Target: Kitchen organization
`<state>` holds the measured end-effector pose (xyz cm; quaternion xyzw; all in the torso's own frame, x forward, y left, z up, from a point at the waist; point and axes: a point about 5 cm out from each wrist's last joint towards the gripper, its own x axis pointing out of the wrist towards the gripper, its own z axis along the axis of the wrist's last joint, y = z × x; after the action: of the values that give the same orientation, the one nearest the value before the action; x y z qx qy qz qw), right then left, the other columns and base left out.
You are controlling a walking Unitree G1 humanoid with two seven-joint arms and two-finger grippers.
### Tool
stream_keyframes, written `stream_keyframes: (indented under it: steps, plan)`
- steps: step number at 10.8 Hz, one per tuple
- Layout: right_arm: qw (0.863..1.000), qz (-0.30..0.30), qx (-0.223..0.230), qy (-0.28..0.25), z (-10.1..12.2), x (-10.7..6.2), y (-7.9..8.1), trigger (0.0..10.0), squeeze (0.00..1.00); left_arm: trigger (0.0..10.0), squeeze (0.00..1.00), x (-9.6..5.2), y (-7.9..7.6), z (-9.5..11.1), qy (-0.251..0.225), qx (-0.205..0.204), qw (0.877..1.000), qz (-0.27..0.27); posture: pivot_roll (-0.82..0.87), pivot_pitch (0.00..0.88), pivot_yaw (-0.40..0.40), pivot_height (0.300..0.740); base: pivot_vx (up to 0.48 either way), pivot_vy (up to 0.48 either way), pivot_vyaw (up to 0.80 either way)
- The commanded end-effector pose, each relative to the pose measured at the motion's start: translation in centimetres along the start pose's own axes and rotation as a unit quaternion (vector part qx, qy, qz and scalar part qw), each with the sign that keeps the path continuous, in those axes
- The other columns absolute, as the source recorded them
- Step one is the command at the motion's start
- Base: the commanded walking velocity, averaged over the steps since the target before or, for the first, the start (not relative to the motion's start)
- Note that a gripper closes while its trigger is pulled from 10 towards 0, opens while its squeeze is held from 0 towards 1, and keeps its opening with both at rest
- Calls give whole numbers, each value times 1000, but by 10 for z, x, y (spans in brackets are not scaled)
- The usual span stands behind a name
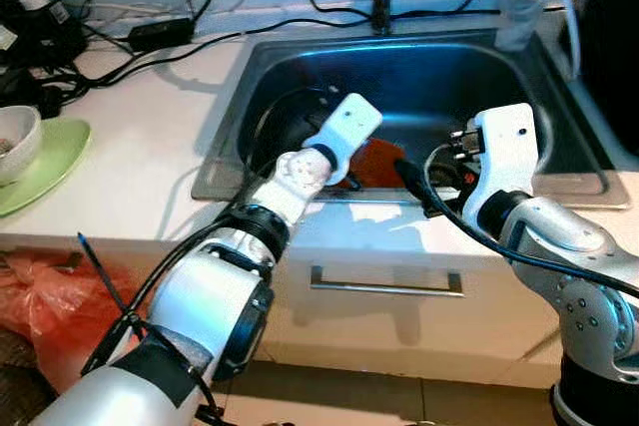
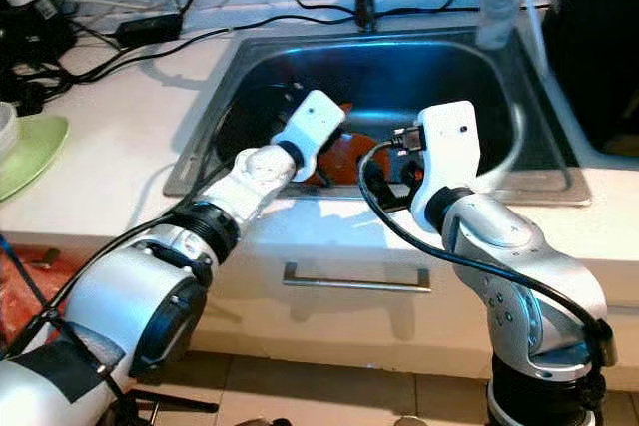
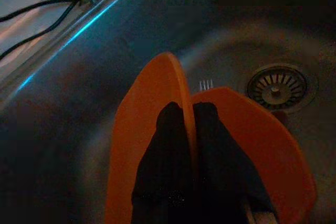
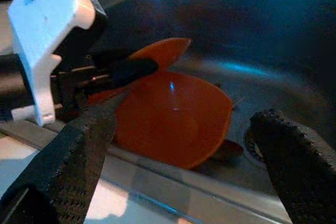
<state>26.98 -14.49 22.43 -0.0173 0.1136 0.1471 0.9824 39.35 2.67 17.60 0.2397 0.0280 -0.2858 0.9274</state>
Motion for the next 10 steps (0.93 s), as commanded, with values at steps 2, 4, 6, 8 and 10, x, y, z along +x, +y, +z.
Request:
stream_keyframes:
  steps: [2,4,6,8,10]
  plan:
    - [1000,-3,-2,-7,3,-3,1,10000,0,10000,376,-3,-17,-25,59,14,997,-36,-269,103,158,740,0,0,0]
    - [1000,-2,-3,-7,4,-3,1,10000,0,10000,1000,-4,-13,-29,68,9,997,-28,-270,101,157,740,0,0,0]
    - [1000,-3,-3,-8,4,-3,1,10000,0,10000,1000,-6,-10,-34,76,7,997,-23,-269,100,158,740,0,0,0]
    - [1000,-4,-3,-7,4,-3,0,10000,0,10000,1000,-7,-8,-38,83,10,996,-20,-268,100,158,740,0,0,0]
    - [1000,-5,-4,-7,3,-3,-1,10000,0,10000,1000,-8,-7,-38,84,9,996,-18,-267,97,157,740,0,0,0]
